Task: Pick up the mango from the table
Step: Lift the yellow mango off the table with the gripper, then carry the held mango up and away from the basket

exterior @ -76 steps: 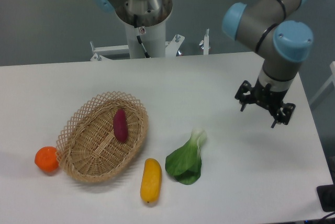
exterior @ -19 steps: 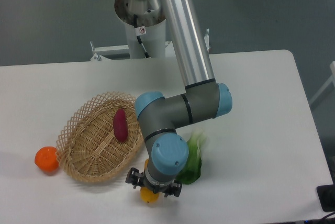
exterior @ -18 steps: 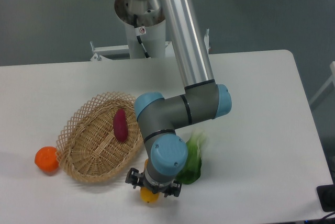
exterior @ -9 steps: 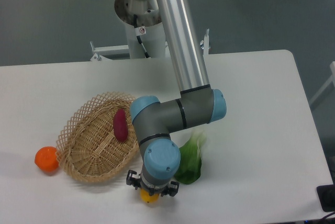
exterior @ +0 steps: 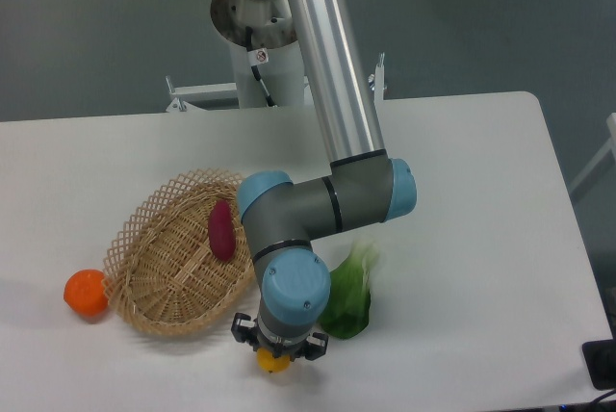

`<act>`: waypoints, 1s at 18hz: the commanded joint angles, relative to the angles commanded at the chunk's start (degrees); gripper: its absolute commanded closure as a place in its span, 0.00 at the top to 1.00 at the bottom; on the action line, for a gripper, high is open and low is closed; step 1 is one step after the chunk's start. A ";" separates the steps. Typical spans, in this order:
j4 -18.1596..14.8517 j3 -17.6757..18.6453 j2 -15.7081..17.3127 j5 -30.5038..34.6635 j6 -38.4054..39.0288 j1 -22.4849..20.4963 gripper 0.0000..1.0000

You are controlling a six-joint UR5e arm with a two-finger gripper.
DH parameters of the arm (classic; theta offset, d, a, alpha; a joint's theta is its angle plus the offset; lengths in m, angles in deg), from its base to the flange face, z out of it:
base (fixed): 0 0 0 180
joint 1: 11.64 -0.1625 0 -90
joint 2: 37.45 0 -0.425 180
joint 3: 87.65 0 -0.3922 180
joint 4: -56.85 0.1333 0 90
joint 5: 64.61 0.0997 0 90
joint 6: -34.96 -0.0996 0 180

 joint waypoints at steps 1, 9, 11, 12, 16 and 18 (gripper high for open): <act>0.00 -0.09 0.35 0.09 -0.09 -0.09 0.33; -0.44 0.61 4.13 4.92 -3.43 -1.93 0.34; -0.53 0.70 5.44 4.92 -4.48 -3.16 0.34; -0.53 0.79 5.97 4.92 -5.88 -3.51 0.34; -0.70 1.05 7.91 5.10 -9.49 -5.97 0.35; -0.88 1.84 8.96 5.88 -11.42 -7.29 0.35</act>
